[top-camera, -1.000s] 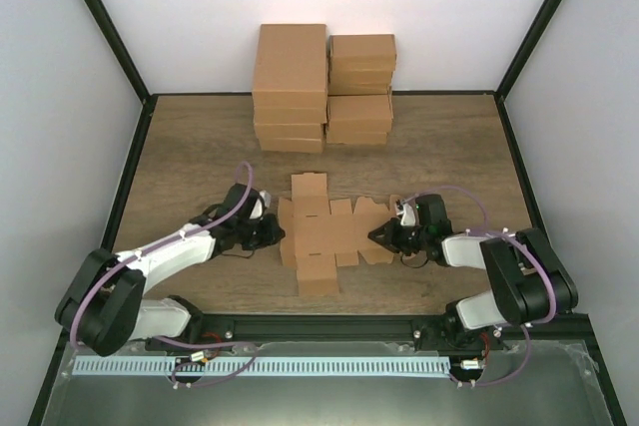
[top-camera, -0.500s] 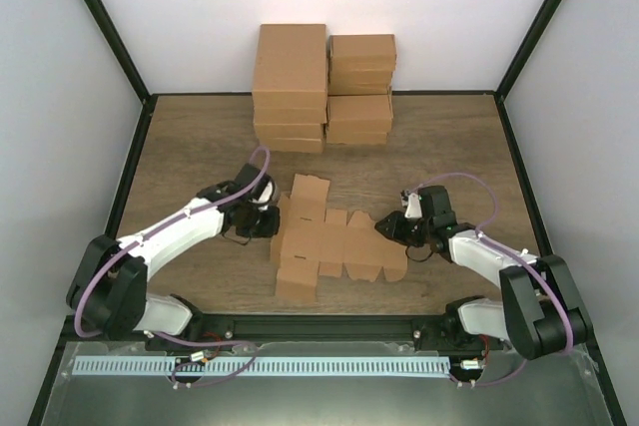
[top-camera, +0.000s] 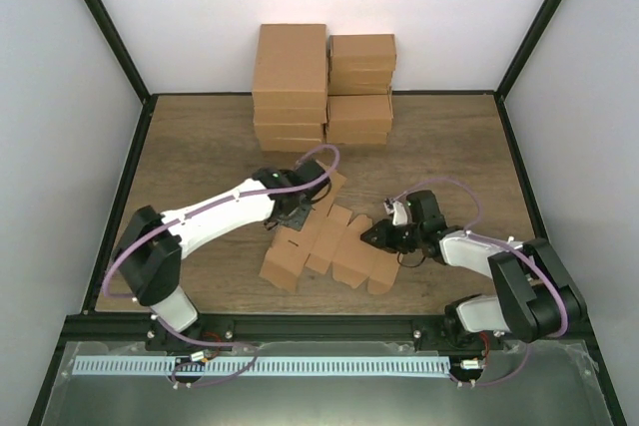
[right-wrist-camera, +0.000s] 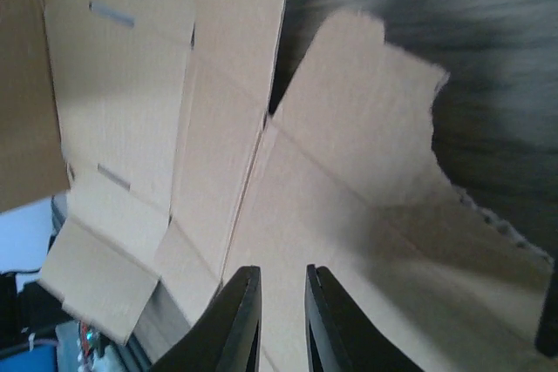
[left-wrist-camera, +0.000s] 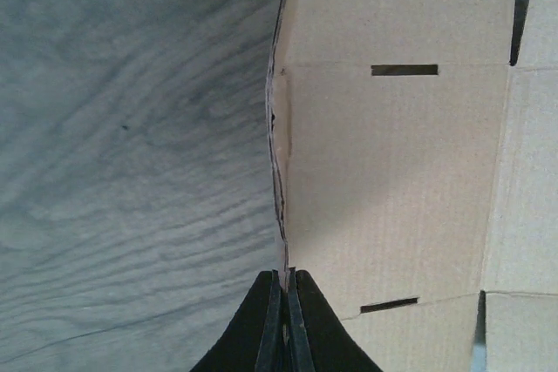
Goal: Fold the paper box
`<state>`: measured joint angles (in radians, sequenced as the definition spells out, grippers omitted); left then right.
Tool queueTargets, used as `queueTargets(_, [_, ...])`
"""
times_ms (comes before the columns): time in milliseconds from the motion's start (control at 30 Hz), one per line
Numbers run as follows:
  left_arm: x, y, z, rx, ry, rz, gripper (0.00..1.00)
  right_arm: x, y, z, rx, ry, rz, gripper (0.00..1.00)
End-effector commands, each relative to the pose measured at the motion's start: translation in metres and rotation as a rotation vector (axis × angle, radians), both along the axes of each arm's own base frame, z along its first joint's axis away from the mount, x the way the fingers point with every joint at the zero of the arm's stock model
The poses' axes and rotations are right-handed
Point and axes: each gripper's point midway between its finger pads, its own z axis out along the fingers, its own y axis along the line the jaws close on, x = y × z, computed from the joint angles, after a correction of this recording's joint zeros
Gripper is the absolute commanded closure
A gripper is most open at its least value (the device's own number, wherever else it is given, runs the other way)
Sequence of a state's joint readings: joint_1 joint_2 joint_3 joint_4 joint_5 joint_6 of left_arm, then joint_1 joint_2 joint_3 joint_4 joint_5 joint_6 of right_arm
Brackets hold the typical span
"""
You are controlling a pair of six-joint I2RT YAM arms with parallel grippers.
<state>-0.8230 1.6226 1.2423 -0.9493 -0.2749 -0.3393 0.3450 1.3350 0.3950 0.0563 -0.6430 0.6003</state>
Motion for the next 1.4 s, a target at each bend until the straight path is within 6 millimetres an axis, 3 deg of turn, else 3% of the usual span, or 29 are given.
queueTargets(0, [0.018, 0.013, 0.028, 0.254, -0.179, -0.023, 0.96, -0.009, 0.022, 0.016, 0.120, -0.012, 0.063, 0.83])
queueTargets(233, [0.022, -0.003, 0.034, 0.455, -0.299, -0.160, 0.96, -0.012, 0.048, 0.028, 0.200, -0.009, 0.070, 0.83])
queueTargets(600, [0.017, -0.034, 0.033, 0.602, -0.415, -0.243, 0.96, -0.020, 0.073, -0.010, 0.186, 0.092, 0.072, 0.88])
queueTargets(867, [0.003, -0.065, 0.045, 0.563, -0.481, -0.286, 0.96, -0.021, 0.078, -0.020, 0.202, 0.108, 0.090, 0.99])
queueTargets(1100, [-0.006, -0.079, 0.034, 0.561, -0.488, -0.296, 0.95, -0.021, 0.084, -0.024, 0.231, 0.119, 0.108, 0.99])
queueTargets(1367, [-0.011, -0.080, 0.028, 0.573, -0.522, -0.262, 0.91, -0.015, 0.079, -0.009, 0.222, 0.045, 0.083, 0.97])
